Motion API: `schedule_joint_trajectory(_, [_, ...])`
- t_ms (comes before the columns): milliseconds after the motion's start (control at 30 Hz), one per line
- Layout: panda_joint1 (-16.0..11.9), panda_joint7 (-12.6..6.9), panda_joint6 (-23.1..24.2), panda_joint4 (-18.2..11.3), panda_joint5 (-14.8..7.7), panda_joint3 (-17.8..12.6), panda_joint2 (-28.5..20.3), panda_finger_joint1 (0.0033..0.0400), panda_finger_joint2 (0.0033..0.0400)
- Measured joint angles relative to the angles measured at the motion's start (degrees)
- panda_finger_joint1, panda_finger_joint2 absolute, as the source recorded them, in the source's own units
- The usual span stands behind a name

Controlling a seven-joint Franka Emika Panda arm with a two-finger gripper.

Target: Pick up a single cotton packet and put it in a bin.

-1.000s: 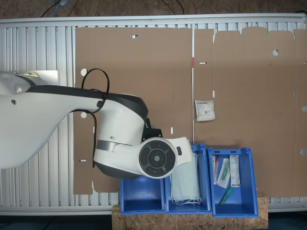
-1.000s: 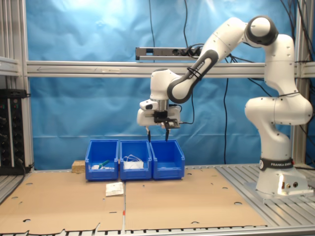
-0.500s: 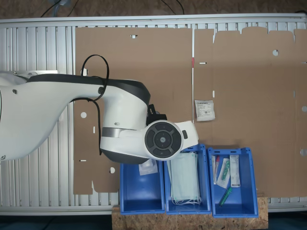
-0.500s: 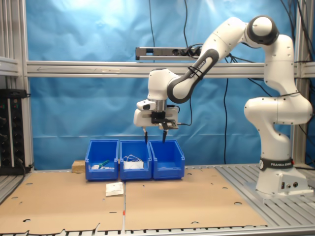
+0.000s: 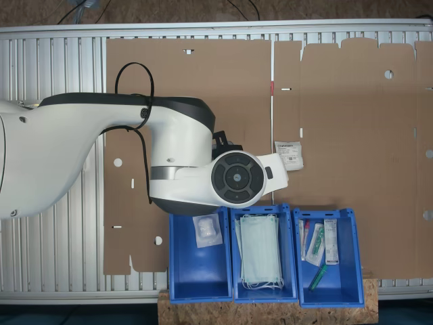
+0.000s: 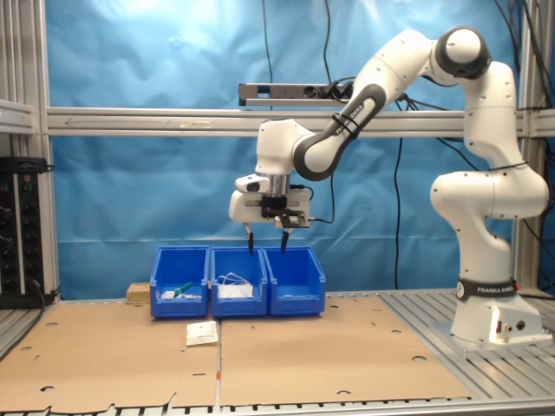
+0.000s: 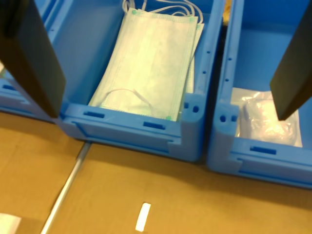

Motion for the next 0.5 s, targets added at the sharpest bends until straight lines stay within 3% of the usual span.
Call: schedule_joint_trajectory(500, [4.6, 3.11, 0.0, 0.9, 0.0, -1.0, -0.2, 0.04, 0.04])
